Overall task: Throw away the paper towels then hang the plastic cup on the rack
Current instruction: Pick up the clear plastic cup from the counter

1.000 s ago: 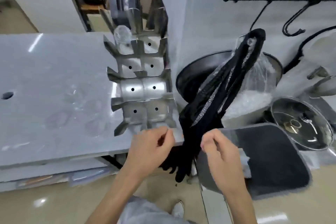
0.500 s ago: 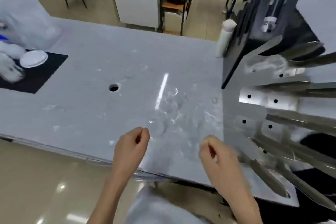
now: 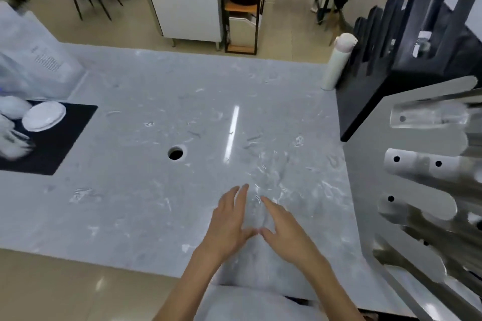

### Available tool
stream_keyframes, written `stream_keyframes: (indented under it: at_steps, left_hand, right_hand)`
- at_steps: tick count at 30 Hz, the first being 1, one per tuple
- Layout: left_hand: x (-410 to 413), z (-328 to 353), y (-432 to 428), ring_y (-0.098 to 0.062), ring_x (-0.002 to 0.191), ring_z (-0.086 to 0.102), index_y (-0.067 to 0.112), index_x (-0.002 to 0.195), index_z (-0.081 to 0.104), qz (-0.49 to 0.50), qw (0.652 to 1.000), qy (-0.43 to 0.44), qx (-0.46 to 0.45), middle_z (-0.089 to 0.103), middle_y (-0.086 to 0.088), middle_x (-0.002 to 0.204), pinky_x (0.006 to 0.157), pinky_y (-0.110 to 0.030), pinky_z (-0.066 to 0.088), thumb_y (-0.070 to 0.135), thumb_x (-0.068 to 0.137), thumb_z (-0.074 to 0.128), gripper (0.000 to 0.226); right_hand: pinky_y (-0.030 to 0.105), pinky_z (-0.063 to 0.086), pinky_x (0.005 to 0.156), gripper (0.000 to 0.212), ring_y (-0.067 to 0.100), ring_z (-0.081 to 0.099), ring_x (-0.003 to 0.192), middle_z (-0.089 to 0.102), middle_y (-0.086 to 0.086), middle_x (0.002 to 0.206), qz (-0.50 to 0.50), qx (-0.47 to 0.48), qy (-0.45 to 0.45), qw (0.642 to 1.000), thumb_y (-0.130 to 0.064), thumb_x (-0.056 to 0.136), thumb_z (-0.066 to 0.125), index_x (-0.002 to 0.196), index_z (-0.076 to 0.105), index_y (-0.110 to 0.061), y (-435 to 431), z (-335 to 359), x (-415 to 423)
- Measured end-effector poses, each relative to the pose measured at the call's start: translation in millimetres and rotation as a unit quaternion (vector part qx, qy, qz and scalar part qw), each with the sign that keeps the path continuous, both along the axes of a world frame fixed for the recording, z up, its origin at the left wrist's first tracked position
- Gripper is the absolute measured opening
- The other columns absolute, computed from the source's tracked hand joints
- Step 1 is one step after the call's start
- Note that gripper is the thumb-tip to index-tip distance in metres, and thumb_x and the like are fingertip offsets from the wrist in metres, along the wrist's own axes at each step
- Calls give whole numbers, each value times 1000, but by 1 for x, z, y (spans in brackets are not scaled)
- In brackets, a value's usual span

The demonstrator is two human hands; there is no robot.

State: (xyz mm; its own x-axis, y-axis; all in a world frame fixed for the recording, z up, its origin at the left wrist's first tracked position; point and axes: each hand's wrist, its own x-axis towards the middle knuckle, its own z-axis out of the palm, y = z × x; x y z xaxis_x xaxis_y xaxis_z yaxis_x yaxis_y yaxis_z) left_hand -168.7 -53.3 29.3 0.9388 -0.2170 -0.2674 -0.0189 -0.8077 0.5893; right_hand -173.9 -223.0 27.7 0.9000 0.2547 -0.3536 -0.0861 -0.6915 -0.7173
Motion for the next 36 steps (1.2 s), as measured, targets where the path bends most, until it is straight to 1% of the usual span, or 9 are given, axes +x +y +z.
stream_keyframes:
  at_steps: [4, 7, 10, 13, 17, 19, 24, 31, 36]
  left_hand:
    - [16, -23, -4, -28, 136, 44, 14, 156, 21, 5, 1000, 2, -24, 31, -7, 154, 104, -33, 45, 19, 87, 76, 88]
    - [24, -28, 4, -26, 115, 51, 23, 153, 24, 24, 999, -23, 16, 38, -4, 139, 86, -31, 51, 26, 85, 76, 86]
    - [29, -19, 24, -17, 100, 57, 30, 143, 37, 103, 986, 20, -131, 41, 0, 131, 82, -23, 50, 33, 85, 79, 72]
    - [24, -7, 60, -21, 92, 74, 26, 126, 50, 275, 875, 104, -384, 54, -13, 126, 74, -26, 61, 28, 86, 80, 51]
    - [5, 1, 86, -43, 105, 72, 13, 128, 54, 284, 739, 205, -576, 62, -23, 124, 86, -43, 61, 24, 74, 82, 62]
    - [0, 4, 84, -43, 111, 70, 11, 128, 52, 249, 758, 240, -554, 63, -19, 126, 92, -46, 60, 19, 71, 85, 66]
    - [8, 20, 74, -9, 117, 63, 33, 128, 49, 105, 922, 198, -315, 63, 6, 131, 97, -25, 53, 19, 75, 91, 69]
    - [28, 15, 54, -9, 124, 55, 36, 148, 25, 128, 928, 92, -336, 49, 7, 136, 105, -25, 46, 17, 79, 87, 94]
    - [39, 2, 59, -9, 121, 51, 35, 147, 16, 164, 943, 60, -283, 43, 6, 133, 97, -18, 42, 22, 77, 82, 98]
  right_hand:
    - [6, 33, 100, 75, 7, 35, 143, 29, -13, 157, 11, 55, 3, 998, -8, 93, 59, 151, 22, -39, 14, -17, 13]
    - [22, 38, 111, 67, 0, 36, 139, 38, -20, 149, 48, 102, 0, 994, -11, 94, 57, 146, 32, -45, 16, -13, 26]
    - [33, 22, 122, 56, 0, 26, 143, 39, -23, 147, 82, 93, -62, 990, -28, 94, 58, 145, 39, -43, 23, 4, 42]
    - [37, 5, 122, 70, -1, 3, 148, 20, -39, 149, 82, 32, -122, 989, -63, 85, 56, 146, 24, -53, 27, 19, 55]
    - [31, 26, 113, 88, -2, 11, 149, 4, -39, 158, 37, 239, 51, 969, -65, 76, 70, 143, 13, -67, 30, 29, 52]
    - [36, 35, 112, 79, -6, 23, 143, 12, -47, 151, 40, 270, 82, 959, -57, 82, 69, 141, 18, -69, 31, 28, 48]
    - [30, 38, 111, 72, -5, 19, 146, 17, -29, 157, 184, 166, 22, 969, -43, 85, 72, 140, 29, -64, 29, 41, 60]
    - [32, 33, 116, 48, -9, 39, 137, 49, -28, 145, 131, 236, 25, 963, -55, 88, 60, 135, 53, -48, 29, 57, 111]
    - [51, 14, 122, 78, 31, 10, 151, 23, 0, 163, 164, -239, -50, 956, -63, 82, 62, 149, 29, -44, 9, 22, 164]
